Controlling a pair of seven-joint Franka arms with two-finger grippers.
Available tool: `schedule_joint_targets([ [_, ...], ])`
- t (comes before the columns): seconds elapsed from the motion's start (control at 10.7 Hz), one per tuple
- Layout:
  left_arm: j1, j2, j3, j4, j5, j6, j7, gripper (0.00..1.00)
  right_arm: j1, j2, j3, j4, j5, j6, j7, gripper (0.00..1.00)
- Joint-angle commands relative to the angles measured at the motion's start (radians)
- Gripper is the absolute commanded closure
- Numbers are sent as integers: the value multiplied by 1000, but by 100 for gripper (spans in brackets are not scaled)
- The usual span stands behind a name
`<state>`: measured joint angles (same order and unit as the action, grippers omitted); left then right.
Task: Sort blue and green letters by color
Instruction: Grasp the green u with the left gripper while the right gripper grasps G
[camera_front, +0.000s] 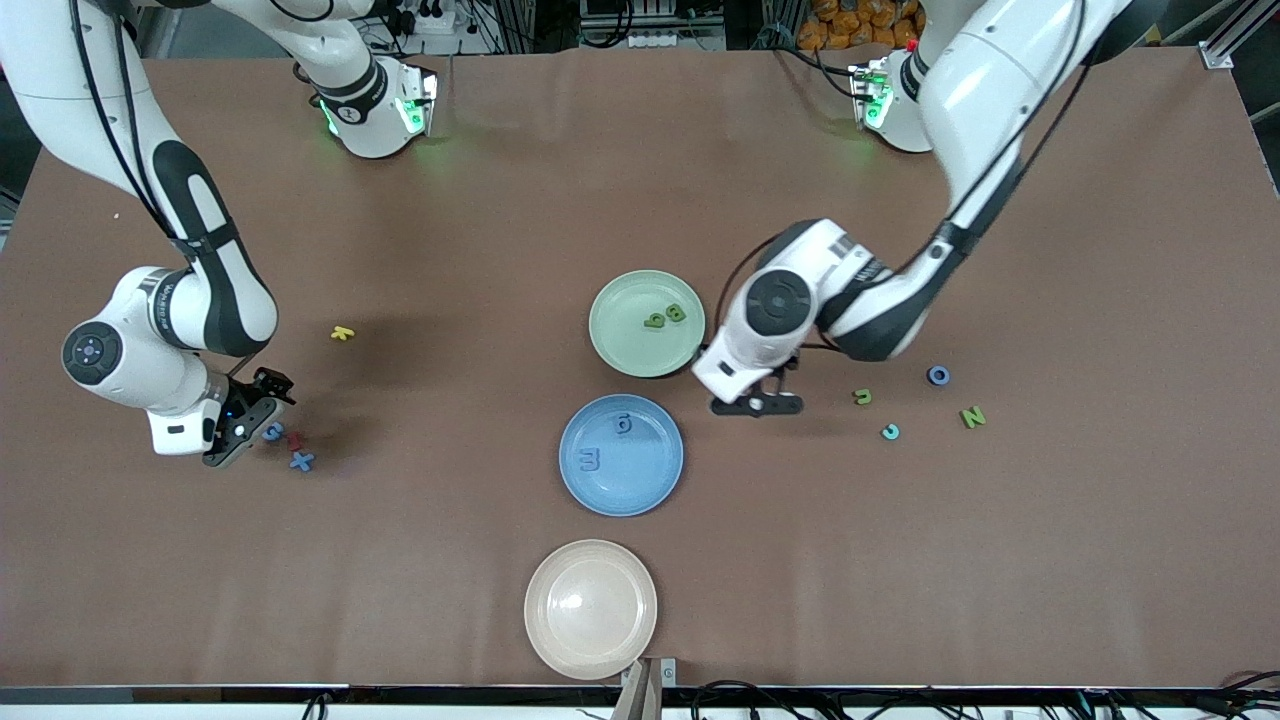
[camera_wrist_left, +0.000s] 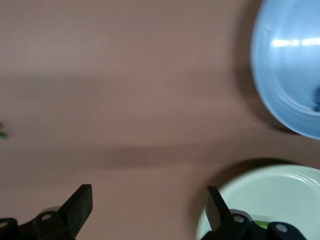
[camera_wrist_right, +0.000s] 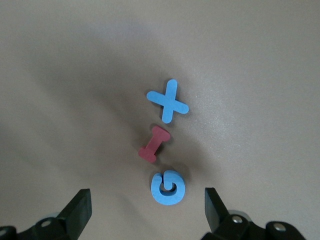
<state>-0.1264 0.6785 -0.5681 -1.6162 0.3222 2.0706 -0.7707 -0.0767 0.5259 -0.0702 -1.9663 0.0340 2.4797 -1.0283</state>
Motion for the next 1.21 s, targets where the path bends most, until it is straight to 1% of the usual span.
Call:
schedule_joint_targets([
  [0.0, 108, -42, -7, -51, 40, -26, 57, 0, -26, 2, 13, -20, -17, 47, -44, 0],
  [0.19, 180, -60, -9, -109, 72, 5, 57, 4, -38, 17, 13, -19, -17, 68, -47, 0],
  [0.28, 221, -85, -12, -161, 72, 50, 57, 6, -40, 26, 13, -16, -17, 73, -47, 0],
  [0.47, 270, -109, -12, -255, 75, 168, 59, 8, -43, 52, 13, -16, -17, 122, -47, 0],
  [0.65, 326, -108, -12, -309, 153, 239, 59, 8, -41, 59, 13, -17, -10, 140, -46, 0],
  [0.75, 352, -108, -13, -326, 181, 274, 57, 13, -40, 60, 13, -19, -9, 142, -45, 13],
  [0.93, 370, -99, -13, -335, 181, 295, 54, 22, -38, 62, 13, -19, -9, 131, -42, 74],
  [1.03, 372, -96, -13, -346, 181, 296, 45, 24, -38, 62, 13, -19, -9, 133, -33, 82],
  [1.12, 373, -93, -13, -355, 181, 302, 44, 26, -40, 62, 13, -19, -6, 131, -29, 82],
])
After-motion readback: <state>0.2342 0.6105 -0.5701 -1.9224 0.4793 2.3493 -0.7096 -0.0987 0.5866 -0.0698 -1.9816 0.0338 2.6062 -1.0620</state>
